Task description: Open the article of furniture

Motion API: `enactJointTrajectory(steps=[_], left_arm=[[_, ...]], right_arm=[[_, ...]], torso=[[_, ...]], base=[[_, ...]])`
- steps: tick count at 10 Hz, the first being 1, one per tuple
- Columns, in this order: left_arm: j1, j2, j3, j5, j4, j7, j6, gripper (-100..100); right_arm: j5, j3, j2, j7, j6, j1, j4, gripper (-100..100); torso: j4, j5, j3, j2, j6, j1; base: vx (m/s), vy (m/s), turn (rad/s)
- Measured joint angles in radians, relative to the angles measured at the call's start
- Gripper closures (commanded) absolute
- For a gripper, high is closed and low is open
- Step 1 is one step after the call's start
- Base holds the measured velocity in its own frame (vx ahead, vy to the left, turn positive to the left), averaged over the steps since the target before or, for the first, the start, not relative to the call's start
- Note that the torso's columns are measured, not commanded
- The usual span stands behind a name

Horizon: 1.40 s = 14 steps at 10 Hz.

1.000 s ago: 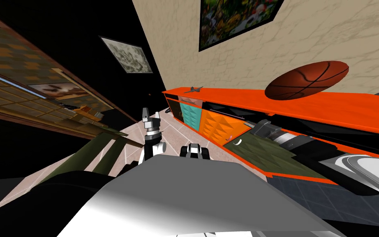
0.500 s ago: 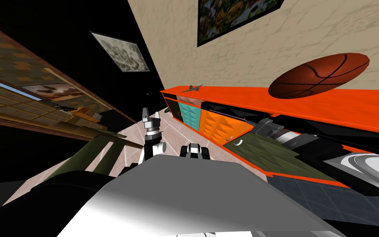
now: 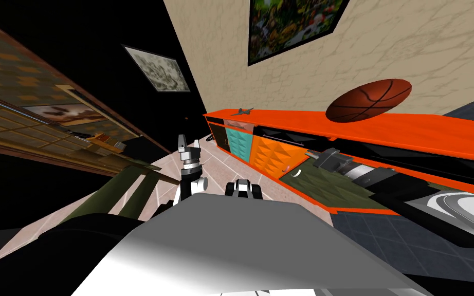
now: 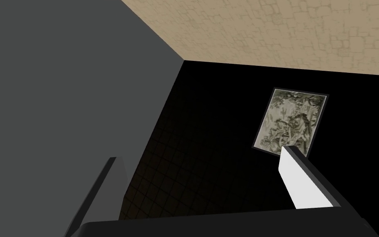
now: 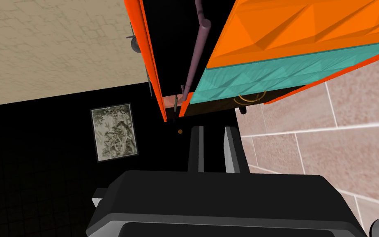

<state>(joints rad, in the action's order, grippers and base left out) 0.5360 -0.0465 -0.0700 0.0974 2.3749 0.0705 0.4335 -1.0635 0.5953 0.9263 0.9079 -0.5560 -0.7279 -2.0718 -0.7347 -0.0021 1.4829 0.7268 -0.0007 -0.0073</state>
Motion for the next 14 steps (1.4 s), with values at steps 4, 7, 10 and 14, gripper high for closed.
enactJointTrajectory(steps=[4, 7, 10, 14], left_arm=[[0.000, 0.000, 0.000, 0.000, 0.000, 0.000, 0.000, 0], [0.000, 0.000, 0.000, 0.000, 0.000, 0.000, 0.000, 0], [0.000, 0.000, 0.000, 0.000, 0.000, 0.000, 0.000, 0], [0.000, 0.000, 0.000, 0.000, 0.000, 0.000, 0.000, 0]], right_arm=[[-0.003, 0.004, 0.011, -0.006, 0.001, 0.002, 0.010, -100], [0.000, 0.008, 0.010, -0.004, 0.000, 0.005, 0.007, 100], [0.001, 0.004, 0.009, -0.008, -0.006, -0.006, -0.012, 100], [0.000, 0.007, 0.013, -0.009, -0.004, -0.003, -0.001, -100]], torso=[[-0.004, 0.003, -0.009, 0.015, 0.001, 0.011], [-0.003, 0.001, -0.011, 0.017, 0.000, 0.011], [-0.003, 0.002, -0.007, 0.011, 0.001, 0.008], [-0.001, 0.001, -0.002, 0.004, 0.000, 0.005]], base=[[0.103, -0.077, 0.020], [-0.082, 0.049, -0.043], [-0.137, 0.103, -0.035], [0.118, -0.070, 0.042]])
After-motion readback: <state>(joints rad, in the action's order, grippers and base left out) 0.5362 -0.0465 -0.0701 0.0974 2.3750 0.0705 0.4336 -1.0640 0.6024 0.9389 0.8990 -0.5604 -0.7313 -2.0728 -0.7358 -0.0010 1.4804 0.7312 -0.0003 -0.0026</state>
